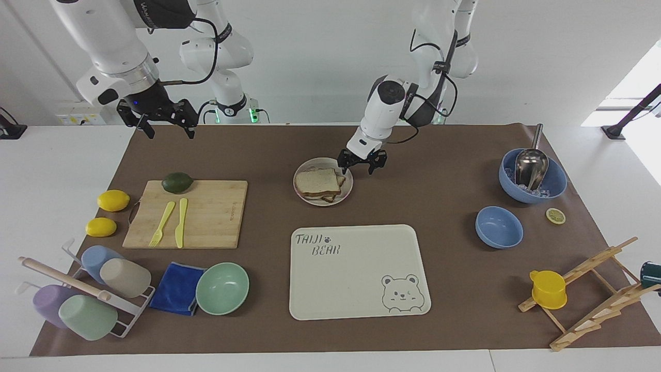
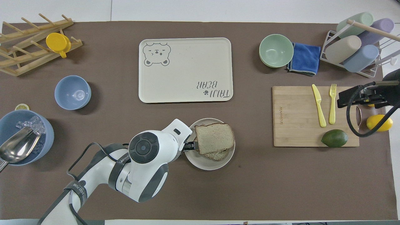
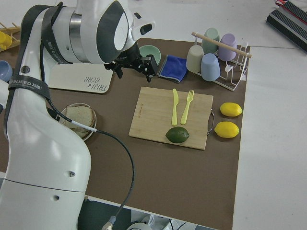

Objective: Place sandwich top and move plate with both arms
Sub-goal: 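Grasp the rim of the white plate with the left gripper, then slide the plate farther from the robot onto the bear tray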

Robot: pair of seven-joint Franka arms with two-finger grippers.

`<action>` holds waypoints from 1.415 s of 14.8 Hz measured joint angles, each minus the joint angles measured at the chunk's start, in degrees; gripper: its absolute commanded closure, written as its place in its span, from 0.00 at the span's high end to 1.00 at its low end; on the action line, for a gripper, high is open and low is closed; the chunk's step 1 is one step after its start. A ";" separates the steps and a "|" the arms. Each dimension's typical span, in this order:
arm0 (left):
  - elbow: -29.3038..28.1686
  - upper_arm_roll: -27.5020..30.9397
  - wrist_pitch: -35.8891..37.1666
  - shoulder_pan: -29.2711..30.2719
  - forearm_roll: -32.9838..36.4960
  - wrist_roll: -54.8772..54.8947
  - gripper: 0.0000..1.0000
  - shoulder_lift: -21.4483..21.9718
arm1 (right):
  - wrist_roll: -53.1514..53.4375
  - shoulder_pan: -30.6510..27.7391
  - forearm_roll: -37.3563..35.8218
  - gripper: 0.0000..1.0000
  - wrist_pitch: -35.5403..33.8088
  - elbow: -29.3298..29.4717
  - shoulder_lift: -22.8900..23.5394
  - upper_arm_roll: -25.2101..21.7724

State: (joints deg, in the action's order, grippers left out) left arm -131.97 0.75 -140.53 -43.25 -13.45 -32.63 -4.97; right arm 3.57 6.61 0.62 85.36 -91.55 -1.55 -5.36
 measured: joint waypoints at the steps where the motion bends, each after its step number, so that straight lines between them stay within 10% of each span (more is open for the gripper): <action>1: -0.01 -0.04 -0.43 -0.09 0.00 -0.01 0.82 -0.63 | 0.00 0.00 0.00 1.00 0.00 -0.01 0.00 0.00; 21: 0.28 -0.08 -2.07 -0.69 0.00 2.37 0.16 -1.41 | 0.00 0.06 0.01 1.00 -0.04 -0.05 0.00 0.30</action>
State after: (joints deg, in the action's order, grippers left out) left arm -131.69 0.67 -142.60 -43.94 -13.45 -30.25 -6.38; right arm 3.56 6.67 0.63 85.32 -91.60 -1.55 -5.06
